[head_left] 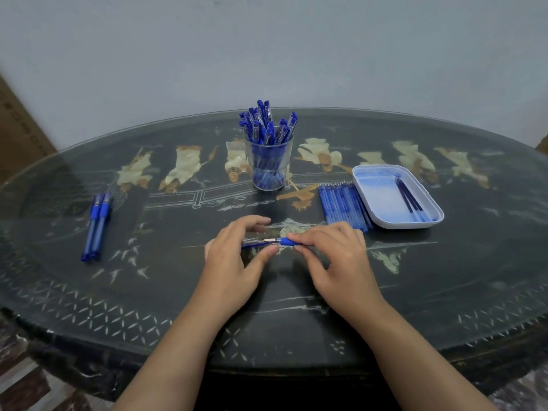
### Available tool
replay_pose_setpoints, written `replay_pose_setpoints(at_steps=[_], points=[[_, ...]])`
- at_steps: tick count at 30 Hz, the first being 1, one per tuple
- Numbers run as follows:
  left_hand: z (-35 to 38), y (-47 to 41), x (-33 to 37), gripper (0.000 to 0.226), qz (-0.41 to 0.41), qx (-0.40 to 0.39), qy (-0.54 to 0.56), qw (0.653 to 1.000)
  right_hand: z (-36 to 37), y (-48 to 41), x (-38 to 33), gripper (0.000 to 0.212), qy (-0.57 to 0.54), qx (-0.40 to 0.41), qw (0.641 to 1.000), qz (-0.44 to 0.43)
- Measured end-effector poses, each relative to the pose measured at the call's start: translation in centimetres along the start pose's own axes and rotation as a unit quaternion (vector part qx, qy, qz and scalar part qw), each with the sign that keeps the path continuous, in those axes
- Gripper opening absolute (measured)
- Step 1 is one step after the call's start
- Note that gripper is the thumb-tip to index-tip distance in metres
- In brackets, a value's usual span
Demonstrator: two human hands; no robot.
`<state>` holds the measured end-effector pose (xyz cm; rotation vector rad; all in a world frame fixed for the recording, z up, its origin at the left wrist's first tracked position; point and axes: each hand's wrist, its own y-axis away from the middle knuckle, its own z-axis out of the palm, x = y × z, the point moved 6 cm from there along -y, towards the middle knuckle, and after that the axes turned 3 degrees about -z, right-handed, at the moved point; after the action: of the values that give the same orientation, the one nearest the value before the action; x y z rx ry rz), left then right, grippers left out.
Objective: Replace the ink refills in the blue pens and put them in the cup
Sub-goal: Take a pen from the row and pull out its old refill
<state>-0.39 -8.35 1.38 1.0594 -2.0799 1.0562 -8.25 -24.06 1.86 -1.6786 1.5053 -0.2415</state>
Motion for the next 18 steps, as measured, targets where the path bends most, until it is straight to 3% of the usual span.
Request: replay_pose_setpoints(at_steps=[3, 9, 17, 18], points=[[-0.03, 0.0, 0.02, 0.005, 0.008, 0.006, -0.009, 1.0, 0.02, 0.0, -0.04, 0.02, 0.0, -0.004, 1.0, -0.003], [-0.26, 0.02, -0.04, 0.031, -0.03, -0.001, 0.02, 0.999, 0.05, 0.05, 0.07, 0.018, 0.003, 0.001, 1.0, -0.001], [-0.7, -0.03, 0.17, 0.013, -0.045, 0.018, 0.03, 0.998, -0.05, -0.05, -0.21, 0.018, 0.002, 0.006, 1.0, -0.016], [-0.75, 0.04, 0.23, 0.019, -0.05, 0.02, 0.034, 0.998, -0.02, -0.05, -0.16, 0.018, 0.003, 0.008, 1.0, -0.016]])
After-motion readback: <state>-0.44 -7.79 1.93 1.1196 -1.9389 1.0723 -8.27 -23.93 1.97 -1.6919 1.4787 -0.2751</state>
